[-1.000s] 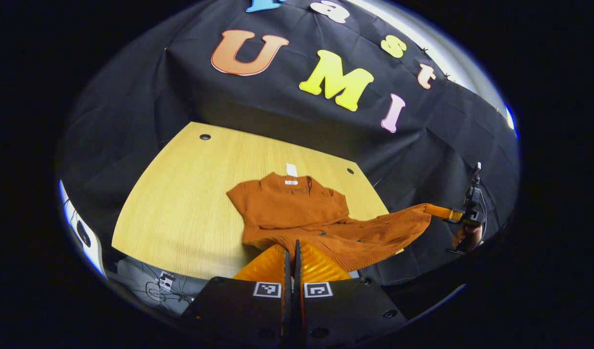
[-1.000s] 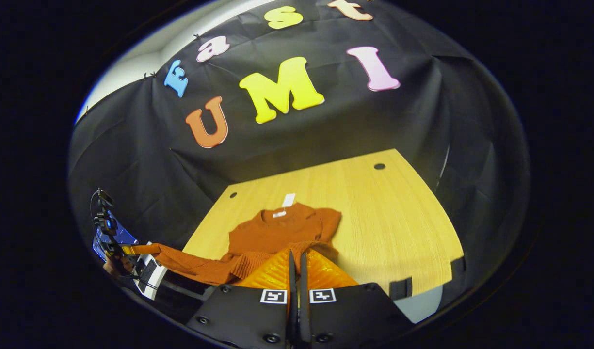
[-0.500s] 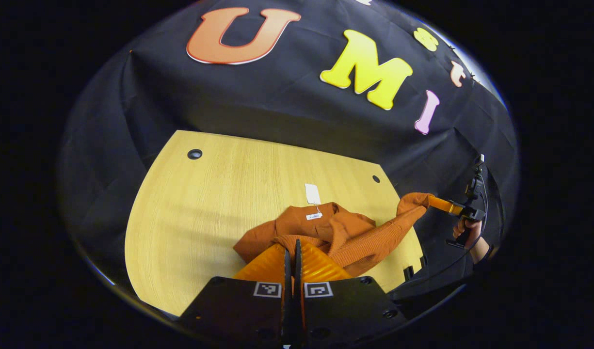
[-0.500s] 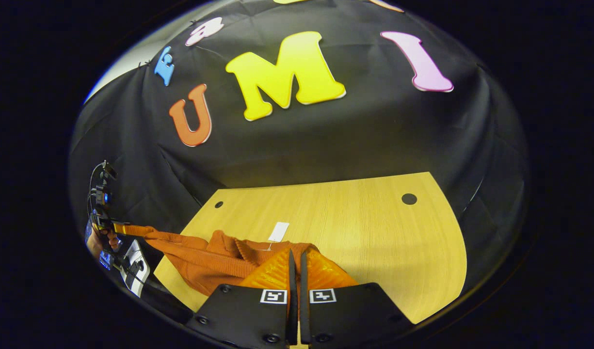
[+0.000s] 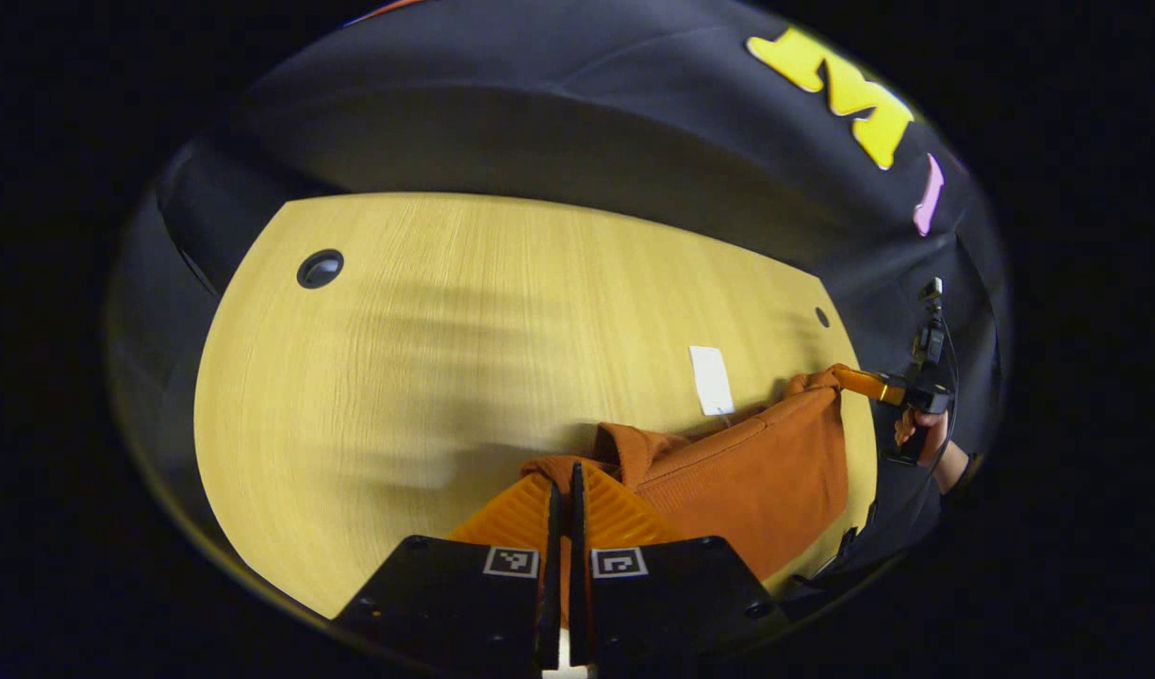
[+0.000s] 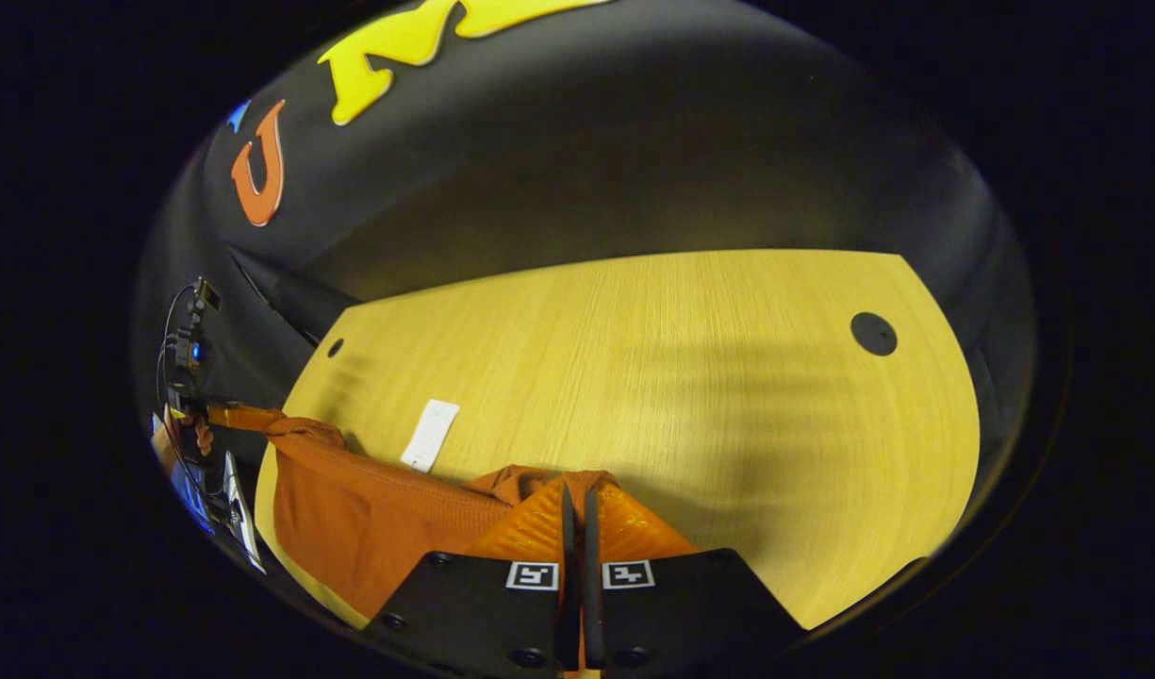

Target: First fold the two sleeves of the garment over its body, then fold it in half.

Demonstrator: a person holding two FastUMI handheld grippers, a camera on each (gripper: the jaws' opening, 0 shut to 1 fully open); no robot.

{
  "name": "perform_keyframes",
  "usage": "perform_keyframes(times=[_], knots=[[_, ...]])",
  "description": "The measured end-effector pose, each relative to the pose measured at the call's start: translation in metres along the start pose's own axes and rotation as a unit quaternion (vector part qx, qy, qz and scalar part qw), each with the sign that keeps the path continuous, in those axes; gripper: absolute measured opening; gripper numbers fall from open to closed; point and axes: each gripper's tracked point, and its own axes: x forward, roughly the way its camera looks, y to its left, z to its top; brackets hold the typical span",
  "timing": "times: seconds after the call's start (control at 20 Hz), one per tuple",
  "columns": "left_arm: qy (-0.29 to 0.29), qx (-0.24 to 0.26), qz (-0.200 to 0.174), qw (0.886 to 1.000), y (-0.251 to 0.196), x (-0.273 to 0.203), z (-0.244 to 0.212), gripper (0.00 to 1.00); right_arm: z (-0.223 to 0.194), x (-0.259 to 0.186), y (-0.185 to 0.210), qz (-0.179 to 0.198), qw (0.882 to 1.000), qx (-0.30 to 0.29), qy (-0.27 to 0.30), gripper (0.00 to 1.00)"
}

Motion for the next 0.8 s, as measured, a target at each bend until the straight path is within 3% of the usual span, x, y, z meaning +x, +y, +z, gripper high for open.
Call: perform_keyframes(times=[0.15, 0.2, 0.25, 0.3, 0.35, 0.4, 0.45, 0.5, 0.55, 0.7, 0.8], knots=[[0.006, -0.023, -0.007, 1.000, 0.005, 0.014, -0.004, 0.12, -0.008, 0.011, 0.003, -0.006, 1.000, 0.001, 0.015, 0.04], [0.003, -0.027, -0.007, 1.000, 0.006, 0.015, -0.002, 0.21, -0.006, 0.013, 0.002, -0.009, 1.000, 0.004, 0.012, 0.12], [-0.005, -0.027, 0.003, 1.000, 0.013, 0.017, -0.001, 0.40, -0.002, 0.011, 0.002, -0.007, 1.000, 0.009, 0.005, 0.07], [-0.017, -0.020, 0.020, 0.999, 0.022, 0.015, 0.004, 0.60, 0.004, 0.007, 0.002, -0.010, 1.000, 0.009, -0.004, 0.23], [-0.032, -0.014, 0.036, 0.999, 0.029, 0.015, 0.007, 0.79, 0.010, 0.004, 0.000, -0.016, 1.000, 0.007, -0.019, 0.31], [-0.047, -0.010, 0.042, 0.998, 0.033, 0.012, 0.014, 0.98, 0.020, -0.005, 0.000, -0.017, 0.999, 0.009, -0.037, 0.48], [-0.060, -0.004, 0.046, 0.997, 0.034, 0.007, 0.020, 0.99, 0.030, -0.012, -0.003, -0.023, 0.998, 0.008, -0.054, 0.61], [-0.071, 0.004, 0.054, 0.996, 0.040, 0.004, 0.022, 0.99, 0.037, -0.019, -0.005, -0.031, 0.997, 0.006, -0.068, 0.84], [-0.082, 0.010, 0.060, 0.995, 0.045, -0.001, 0.025, 0.99, 0.041, -0.031, -0.007, -0.038, 0.996, 0.003, -0.079, 0.79], [-0.130, 0.010, 0.062, 0.990, 0.033, -0.029, 0.037, 0.99, 0.051, -0.071, 0.002, -0.054, 0.992, -0.002, -0.113, 0.96], [-0.170, 0.017, 0.063, 0.983, 0.012, -0.062, 0.040, 0.99, 0.055, -0.109, 0.019, -0.068, 0.987, -0.011, -0.148, 0.97]])
